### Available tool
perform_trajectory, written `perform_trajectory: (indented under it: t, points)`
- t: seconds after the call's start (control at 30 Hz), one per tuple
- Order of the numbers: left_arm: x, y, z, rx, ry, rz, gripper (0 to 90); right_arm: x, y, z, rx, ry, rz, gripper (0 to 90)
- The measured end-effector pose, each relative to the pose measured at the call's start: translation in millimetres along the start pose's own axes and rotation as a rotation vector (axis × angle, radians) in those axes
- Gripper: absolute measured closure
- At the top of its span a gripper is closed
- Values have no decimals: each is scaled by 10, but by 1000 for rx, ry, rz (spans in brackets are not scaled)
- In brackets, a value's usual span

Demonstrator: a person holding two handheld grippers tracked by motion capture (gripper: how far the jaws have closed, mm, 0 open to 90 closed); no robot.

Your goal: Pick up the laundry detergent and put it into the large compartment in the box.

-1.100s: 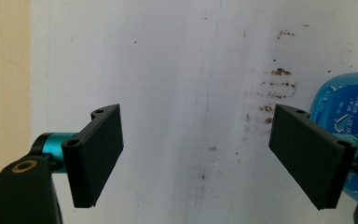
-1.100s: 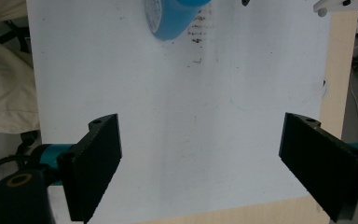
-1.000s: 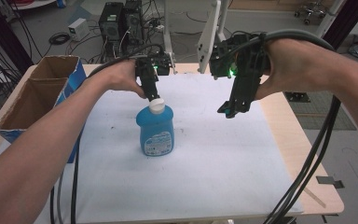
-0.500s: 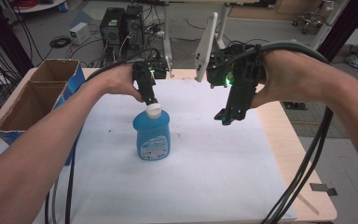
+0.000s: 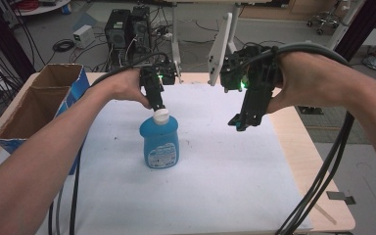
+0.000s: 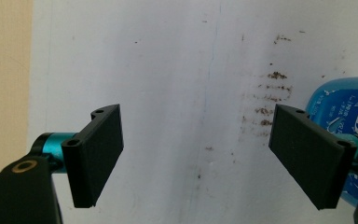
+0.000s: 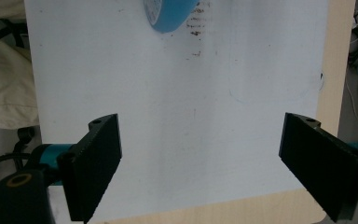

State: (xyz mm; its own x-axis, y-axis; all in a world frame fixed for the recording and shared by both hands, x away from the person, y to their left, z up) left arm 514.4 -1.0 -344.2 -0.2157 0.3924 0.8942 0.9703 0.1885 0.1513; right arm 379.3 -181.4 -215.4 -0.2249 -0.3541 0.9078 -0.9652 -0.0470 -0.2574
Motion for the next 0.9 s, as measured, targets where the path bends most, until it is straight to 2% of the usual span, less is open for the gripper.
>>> perform_trajectory:
  t: [0.2,0.5,0.77,0.9]
  points:
    - [-17,11,35,-1,11,5,177,-14,-4,3,0,5,0,122]
    - [59,36,106,10,4,-3,177,-36,-7,16,-6,14,-3,123]
    - [206,18,123,20,-23,-13,177,-39,21,-7,-3,18,-3,123]
    - [319,33,141,40,-42,-19,177,-42,25,-13,-3,21,-4,123]
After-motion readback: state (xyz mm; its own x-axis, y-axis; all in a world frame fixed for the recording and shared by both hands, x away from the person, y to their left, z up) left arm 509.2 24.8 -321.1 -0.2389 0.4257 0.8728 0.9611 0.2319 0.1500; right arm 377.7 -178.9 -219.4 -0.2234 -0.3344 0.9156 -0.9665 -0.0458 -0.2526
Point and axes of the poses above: each handheld gripper's, and its own axes: x roughly backward along the jaws, z roughly out of its underside, y roughly to its left, the point moved 3 cm from there along -x, roughly forward along the jaws, and after that the axes turned 11 degrees about -y, right-handed, at the moved point
